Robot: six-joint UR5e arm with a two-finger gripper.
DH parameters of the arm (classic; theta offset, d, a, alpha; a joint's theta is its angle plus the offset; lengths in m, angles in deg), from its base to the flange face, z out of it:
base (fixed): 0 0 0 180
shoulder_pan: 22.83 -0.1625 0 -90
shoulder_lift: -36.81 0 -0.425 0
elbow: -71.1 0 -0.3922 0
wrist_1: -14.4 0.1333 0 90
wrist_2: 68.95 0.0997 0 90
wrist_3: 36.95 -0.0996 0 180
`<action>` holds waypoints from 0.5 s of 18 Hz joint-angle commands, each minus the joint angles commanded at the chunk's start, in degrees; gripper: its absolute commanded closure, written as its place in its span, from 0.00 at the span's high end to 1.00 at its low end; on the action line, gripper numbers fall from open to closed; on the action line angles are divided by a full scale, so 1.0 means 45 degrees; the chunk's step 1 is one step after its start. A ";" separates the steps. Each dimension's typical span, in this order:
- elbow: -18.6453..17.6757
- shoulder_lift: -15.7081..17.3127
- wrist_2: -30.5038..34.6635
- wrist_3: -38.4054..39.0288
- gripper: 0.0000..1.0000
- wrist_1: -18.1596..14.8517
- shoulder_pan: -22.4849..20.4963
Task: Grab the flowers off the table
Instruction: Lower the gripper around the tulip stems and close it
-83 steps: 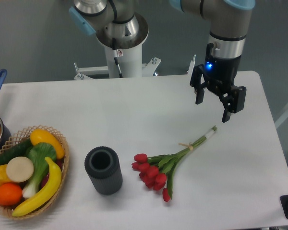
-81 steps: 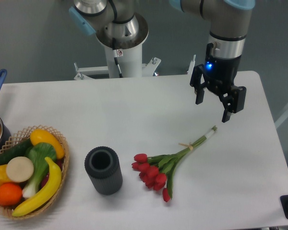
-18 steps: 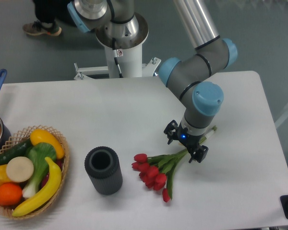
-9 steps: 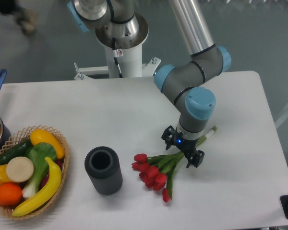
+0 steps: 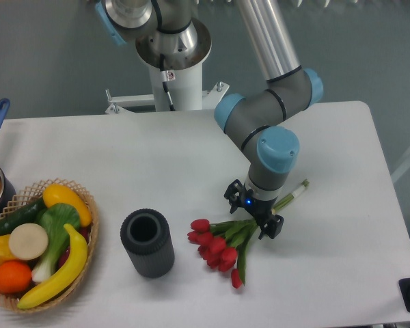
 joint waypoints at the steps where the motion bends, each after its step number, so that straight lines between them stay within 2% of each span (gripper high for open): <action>1: -0.0020 0.0019 0.0000 -0.0019 1.00 0.0020 0.0000; 7: -0.0001 0.0000 0.0000 -0.0039 1.00 0.0020 0.0000; 9: 0.0019 -0.0020 0.0000 -0.0020 0.94 0.0020 0.0000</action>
